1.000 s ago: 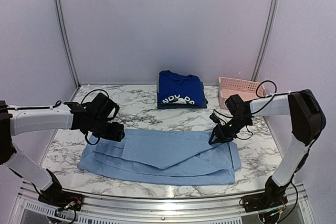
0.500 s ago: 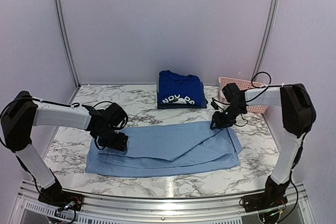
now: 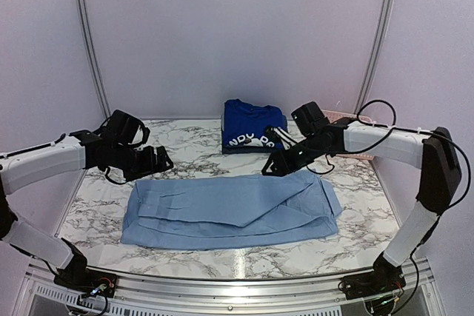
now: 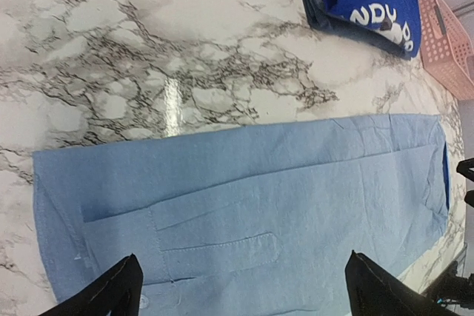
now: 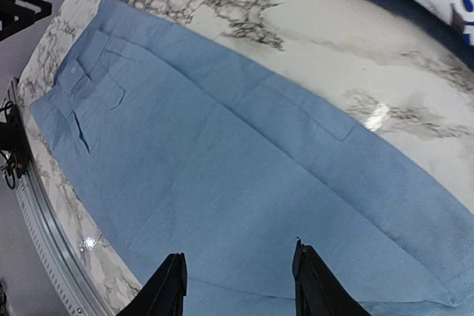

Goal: Fold and stack the mixed laundry pile
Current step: Smooth out the rectangle-folded shirt at the center of the board.

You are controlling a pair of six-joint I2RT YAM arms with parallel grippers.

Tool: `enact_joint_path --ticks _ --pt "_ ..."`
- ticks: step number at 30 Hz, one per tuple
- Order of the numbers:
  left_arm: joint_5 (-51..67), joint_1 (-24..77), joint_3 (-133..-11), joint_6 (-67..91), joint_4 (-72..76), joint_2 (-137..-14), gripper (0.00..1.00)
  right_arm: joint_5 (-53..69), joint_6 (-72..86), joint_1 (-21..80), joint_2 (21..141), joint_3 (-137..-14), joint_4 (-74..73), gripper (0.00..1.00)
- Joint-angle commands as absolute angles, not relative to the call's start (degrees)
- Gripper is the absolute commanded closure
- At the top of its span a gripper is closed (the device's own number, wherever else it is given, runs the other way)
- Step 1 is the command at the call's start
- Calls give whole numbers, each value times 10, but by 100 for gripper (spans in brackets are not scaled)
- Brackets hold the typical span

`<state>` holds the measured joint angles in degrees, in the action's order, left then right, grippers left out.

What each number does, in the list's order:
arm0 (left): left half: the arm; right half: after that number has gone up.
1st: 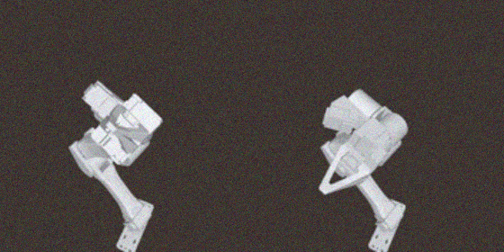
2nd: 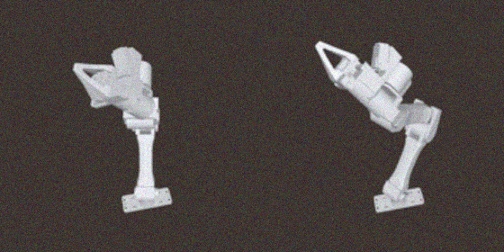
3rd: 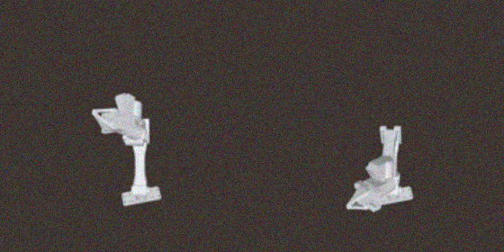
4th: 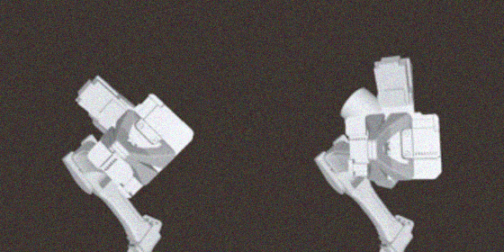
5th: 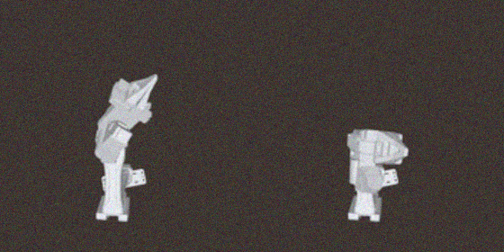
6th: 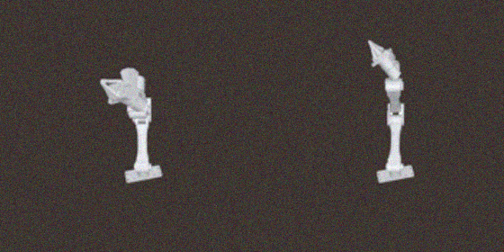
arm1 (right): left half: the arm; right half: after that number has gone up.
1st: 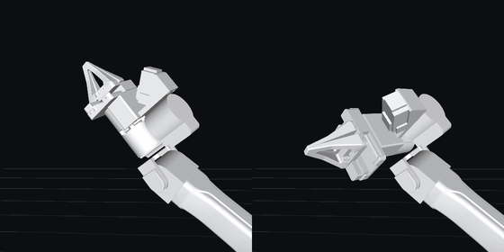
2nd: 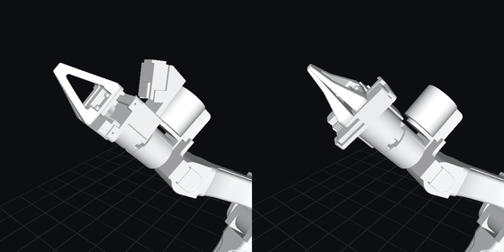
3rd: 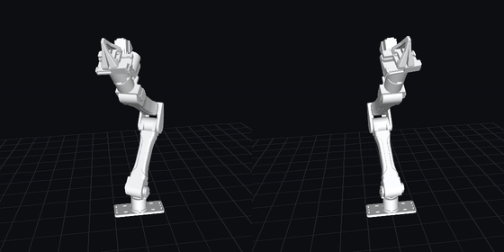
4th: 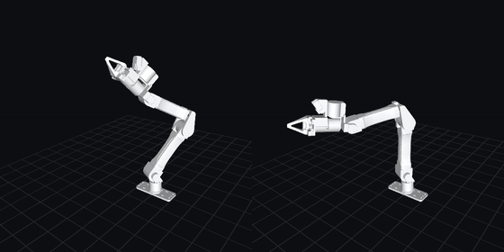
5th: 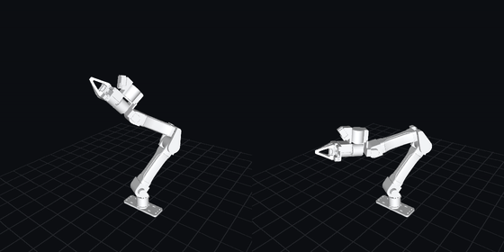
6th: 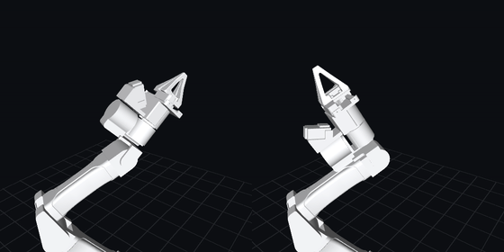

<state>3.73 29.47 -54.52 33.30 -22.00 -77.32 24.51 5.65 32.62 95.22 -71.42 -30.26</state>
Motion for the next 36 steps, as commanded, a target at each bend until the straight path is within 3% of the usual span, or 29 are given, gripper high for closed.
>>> enact_joint_path --ticks 1,10,19,23,25,29,32,36 --pt "100 305 -542 310 -217 -802 2 272 105 366 981 -686 -258 55" --pt "41 338 -600 253 -260 -912 8 257 153 367 1046 -598 -199 55" --pt "7 371 -594 218 -292 -1006 23 212 135 345 1054 -575 -240 56" --pt "61 330 -573 278 -263 -930 17 178 138 348 988 -570 -227 56" --pt "72 295 -556 308 -248 -869 2 146 135 354 945 -571 -203 55" --pt "112 208 -534 342 -242 -782 1 95 102 390 901 -613 -182 54" --pt "168 137 -522 345 -242 -761 1 52 72 422 874 -660 -175 45" --pt "183 88 -526 331 -255 -748 1 68 78 425 842 -657 -84 10"
